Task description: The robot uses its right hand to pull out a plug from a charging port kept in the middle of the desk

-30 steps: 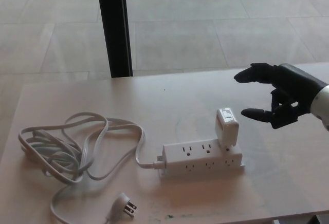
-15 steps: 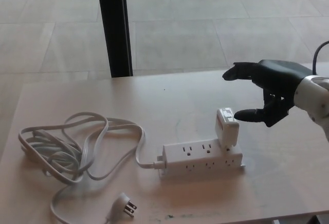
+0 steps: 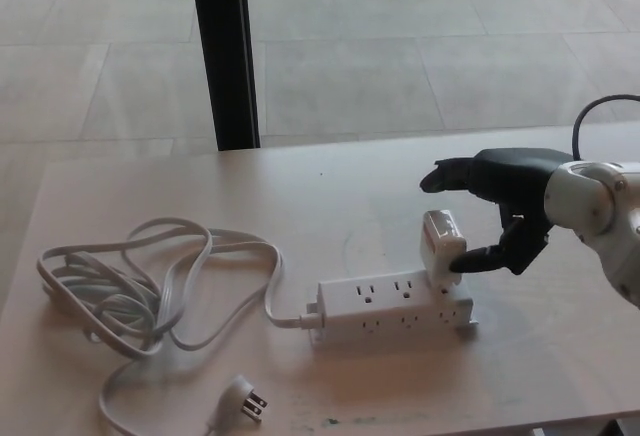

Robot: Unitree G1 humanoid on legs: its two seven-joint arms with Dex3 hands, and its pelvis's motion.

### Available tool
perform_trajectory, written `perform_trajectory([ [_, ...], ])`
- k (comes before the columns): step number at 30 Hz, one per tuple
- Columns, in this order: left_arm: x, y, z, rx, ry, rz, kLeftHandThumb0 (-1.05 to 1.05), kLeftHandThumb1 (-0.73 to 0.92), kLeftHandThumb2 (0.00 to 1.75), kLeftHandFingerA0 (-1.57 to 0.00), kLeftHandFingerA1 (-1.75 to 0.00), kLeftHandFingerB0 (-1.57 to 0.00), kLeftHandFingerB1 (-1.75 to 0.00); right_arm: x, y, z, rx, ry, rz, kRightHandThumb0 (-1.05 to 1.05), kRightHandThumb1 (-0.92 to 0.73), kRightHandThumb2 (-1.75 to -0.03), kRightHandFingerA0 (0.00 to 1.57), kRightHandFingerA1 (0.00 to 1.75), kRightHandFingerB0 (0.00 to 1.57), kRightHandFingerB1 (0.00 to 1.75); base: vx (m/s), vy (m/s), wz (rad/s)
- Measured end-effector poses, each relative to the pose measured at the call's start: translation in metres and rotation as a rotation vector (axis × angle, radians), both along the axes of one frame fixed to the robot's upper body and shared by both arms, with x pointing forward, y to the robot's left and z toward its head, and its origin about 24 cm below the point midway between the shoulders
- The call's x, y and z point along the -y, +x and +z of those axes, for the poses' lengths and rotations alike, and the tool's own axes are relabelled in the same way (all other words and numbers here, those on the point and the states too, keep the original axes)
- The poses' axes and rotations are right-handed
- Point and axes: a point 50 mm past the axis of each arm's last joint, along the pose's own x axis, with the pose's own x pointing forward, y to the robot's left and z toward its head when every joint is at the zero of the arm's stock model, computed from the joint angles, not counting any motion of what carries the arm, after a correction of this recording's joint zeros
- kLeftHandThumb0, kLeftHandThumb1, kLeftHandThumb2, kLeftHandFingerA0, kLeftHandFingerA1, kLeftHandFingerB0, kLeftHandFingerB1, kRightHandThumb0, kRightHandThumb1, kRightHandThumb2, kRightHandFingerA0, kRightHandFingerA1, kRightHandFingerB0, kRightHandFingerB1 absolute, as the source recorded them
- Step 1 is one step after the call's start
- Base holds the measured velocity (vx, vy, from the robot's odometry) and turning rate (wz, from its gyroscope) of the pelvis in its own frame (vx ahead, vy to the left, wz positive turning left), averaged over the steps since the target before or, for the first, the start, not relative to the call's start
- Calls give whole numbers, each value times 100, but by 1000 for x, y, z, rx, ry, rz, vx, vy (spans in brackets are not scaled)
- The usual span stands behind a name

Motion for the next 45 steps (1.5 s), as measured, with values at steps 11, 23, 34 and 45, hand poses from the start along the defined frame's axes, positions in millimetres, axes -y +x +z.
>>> perform_trajectory([
  [11,0,1,1,3,1,-5,-78,83,120,-60,-63,-39,-54,-15,0,-4,-6,-31,25,-91,-53,-90,81,127,16,42,0,0,0],
  [23,0,1,-1,-1,-8,-2,-89,84,97,-67,-62,-43,-50,-17,0,-6,-5,-57,24,-76,-63,-61,62,102,31,34,0,0,0],
  [34,1,2,0,1,-8,-2,-84,92,87,-62,-54,-41,-45,-8,4,-7,-13,-65,-9,-75,-62,-60,72,131,32,34,0,0,0],
  [45,1,1,-1,-7,-10,-3,-87,92,86,-65,-54,-43,-44,-9,4,-10,-11,-80,-9,-79,-48,-85,76,110,8,44,0,0,0],
])
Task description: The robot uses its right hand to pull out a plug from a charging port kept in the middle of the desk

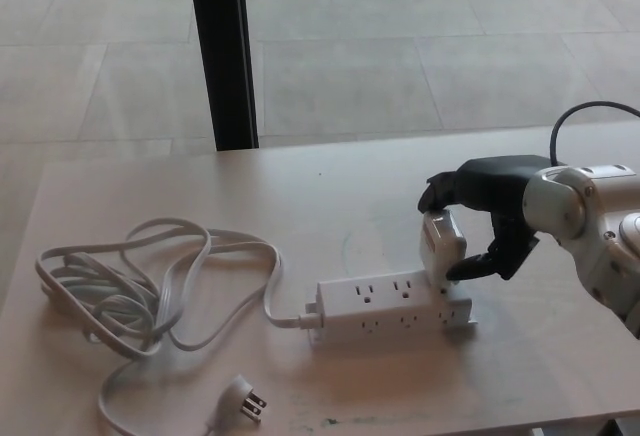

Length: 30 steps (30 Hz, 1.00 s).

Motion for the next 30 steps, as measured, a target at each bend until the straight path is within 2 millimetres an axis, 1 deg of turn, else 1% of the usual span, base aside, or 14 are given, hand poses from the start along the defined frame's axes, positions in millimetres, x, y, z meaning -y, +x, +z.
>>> perform_trajectory([
  [5,0,0,0,-4,1,-4,-77,83,120,-63,-63,-41,-54,-1,-2,-2,4,-7,3,-79,-49,-86,74,113,5,43,0,0,0],
  [6,0,0,0,-4,1,-6,-77,83,120,-61,-63,-40,-54,-1,-2,-2,4,-7,2,-76,-61,-60,72,134,13,33,0,0,0],
  [7,0,0,0,-5,1,-7,-79,84,121,-59,-63,-39,-54,-1,-2,-3,4,-8,2,-81,-50,-86,80,126,9,44,0,0,0],
  [9,0,-1,0,-5,2,-10,-78,84,121,-60,-63,-39,-54,-1,-3,-4,2,-5,-1,-80,-50,-85,83,130,13,44,0,0,0],
  [10,0,-1,0,-4,3,-12,-85,92,88,-64,-54,-44,-45,-1,-3,-5,1,-4,-2,-71,-61,-62,75,142,26,35,0,0,0],
  [11,1,-1,0,-5,4,-14,-77,82,120,-62,-63,-41,-54,0,-3,-6,0,-2,-4,-72,-49,-85,83,127,28,47,0,0,0],
  [12,1,-1,0,-5,4,-13,-88,92,88,-68,-57,-41,-43,-1,-3,-6,1,1,-5,-62,-59,-59,67,118,37,37,0,0,0],
  [14,0,-1,0,-3,4,-13,-78,83,120,-62,-63,-40,-54,-1,-3,-6,7,5,-6,-48,-64,-59,68,115,47,45,0,0,0],
  [17,0,0,1,2,6,-15,-79,84,121,-63,-63,-40,-54,-1,-2,-6,21,8,-6,-28,-68,-68,76,155,80,62,0,0,0],
  [22,0,0,2,5,8,-20,-77,83,120,-60,-63,-40,-55,1,-2,-4,34,26,-15,-30,-58,-68,78,164,98,64,0,0,0],
  [25,0,1,3,12,12,-22,-84,92,85,-67,-56,-45,-46,2,-2,-4,33,22,-29,-36,-57,-71,83,156,79,63,0,0,0],
  [26,0,1,3,11,12,-22,-77,83,121,-62,-64,-40,-55,2,-2,-4,33,20,-32,-35,-57,-72,85,158,65,54,0,0,0],
  [27,0,0,3,11,13,-23,-87,92,85,-65,-54,-45,-45,2,-2,-4,34,17,-33,-37,-58,-73,83,161,63,54,0,0,0],
  [30,0,0,3,13,13,-22,-79,83,121,-61,-62,-41,-54,0,-2,-4,41,2,-31,-38,-63,-75,84,170,66,92,0,0,0],
])
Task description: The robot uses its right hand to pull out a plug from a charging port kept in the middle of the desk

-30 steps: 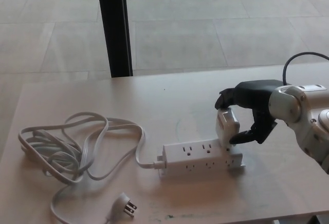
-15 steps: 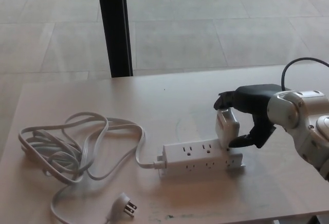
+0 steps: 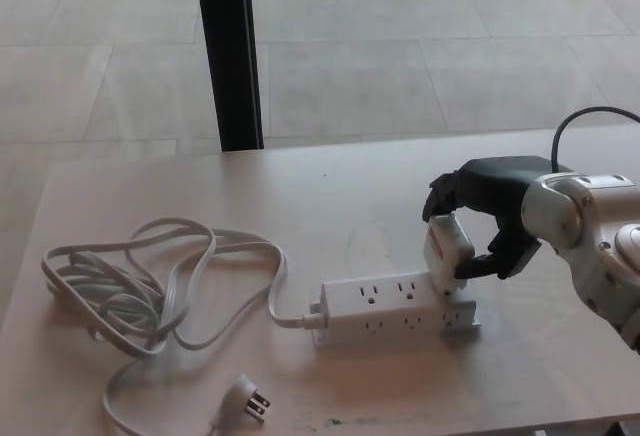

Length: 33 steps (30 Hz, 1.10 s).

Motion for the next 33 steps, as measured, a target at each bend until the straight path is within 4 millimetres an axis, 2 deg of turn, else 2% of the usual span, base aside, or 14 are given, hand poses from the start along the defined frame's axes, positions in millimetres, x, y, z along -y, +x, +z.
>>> perform_trajectory([
  [3,0,0,1,3,2,-1,-78,84,121,-60,-62,-41,-54,-3,-1,0,20,-23,14,-37,-59,-93,89,175,69,142,0,0,0],
  [4,0,0,1,4,2,-2,-78,84,121,-60,-62,-41,-54,-3,-1,0,27,-28,17,-37,-59,-93,89,175,69,142,0,0,0],
  [5,0,0,1,4,2,-2,-88,92,90,-67,-58,-41,-45,-4,-1,-1,35,-34,20,-40,-63,-98,92,175,70,139,0,0,0],
  [6,0,0,1,4,2,-2,-88,92,90,-67,-58,-41,-45,-4,-1,-1,39,-38,22,-40,-63,-98,92,175,70,139,0,0,0],
  [7,0,0,1,3,2,-3,-89,92,89,-65,-57,-40,-44,-4,-1,-2,44,-41,24,-44,-66,-90,90,175,72,109,0,0,0],
  [8,0,0,1,4,1,-2,-89,92,89,-65,-57,-40,-45,-4,-2,-2,49,-41,26,-44,-68,-89,84,169,69,97,0,0,0],
  [9,0,0,1,5,0,-1,-78,83,121,-61,-63,-41,-54,-4,-2,-3,56,-41,29,-45,-70,-84,86,170,72,106,0,0,0],
  [10,0,1,1,7,-1,1,-89,92,88,-64,-55,-43,-45,-4,-3,-4,67,-43,33,-46,-72,-84,84,167,74,103,0,0,0],
  [11,0,1,1,8,-2,4,-88,92,88,-63,-53,-43,-44,-4,-3,-5,79,-46,39,-46,-71,-86,85,165,74,107,0,0,0],
  [12,0,1,1,9,-3,5,-90,84,95,-65,-55,-44,-46,-4,-4,-6,91,-49,43,-42,-65,-92,93,175,72,140,0,0,0],
  [15,0,2,1,9,-1,3,-86,92,87,-66,-54,-43,-45,-4,-6,-8,126,-48,47,-41,-65,-94,91,175,68,130,0,0,0],
  [23,0,5,2,18,3,-6,-85,92,87,-67,-54,-44,-45,-6,-10,-13,201,-45,66,-39,-56,-102,97,175,78,144,0,0,0],
  [24,0,5,2,17,3,-6,-85,92,84,-63,-53,-44,-44,-6,-10,-14,209,-43,68,-38,-57,-101,97,175,74,124,0,0,0],
  [33,0,5,1,15,-2,-5,-88,92,90,-61,-54,-40,-44,-5,-11,-17,256,-30,88,-39,-59,-97,96,175,76,149,0,0,0],
])
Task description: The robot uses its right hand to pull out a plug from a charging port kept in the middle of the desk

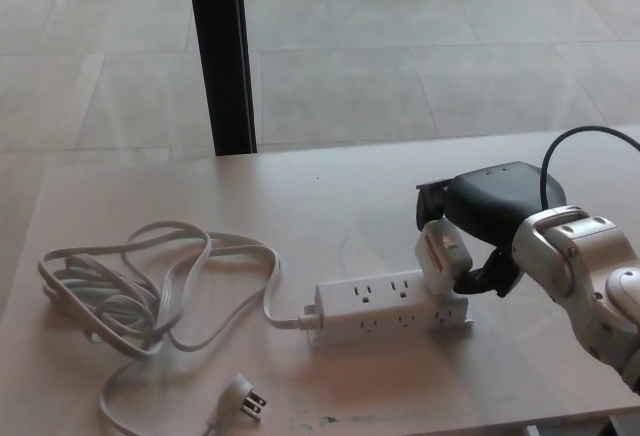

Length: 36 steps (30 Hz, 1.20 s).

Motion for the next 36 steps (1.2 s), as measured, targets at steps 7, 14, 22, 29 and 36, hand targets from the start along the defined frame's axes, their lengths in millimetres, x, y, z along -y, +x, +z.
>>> perform_trajectory([
  [7,0,0,0,1,0,-3,-88,92,89,-61,-53,-40,-44,1,1,1,1,1,-5,-35,-68,-90,90,175,72,123,0,0,0],
  [14,0,0,1,5,0,-5,-79,85,122,-60,-62,-40,-54,4,8,10,-14,-15,-13,-38,-74,-88,84,165,69,91,0,0,0],
  [22,0,-1,0,-1,-9,2,-87,92,89,-63,-54,-42,-45,20,22,47,34,-19,-56,-41,-74,-84,83,169,66,86,0,0,0],
  [29,0,0,1,6,-6,-8,-88,92,90,-60,-51,-38,-42,32,26,72,95,29,-89,-37,-55,-107,89,175,76,100,0,0,0],
  [36,-1,-2,1,5,-6,-3,-82,85,123,-59,-62,-39,-54,45,26,81,115,56,-119,-42,-62,-98,85,163,74,66,0,0,0],
])
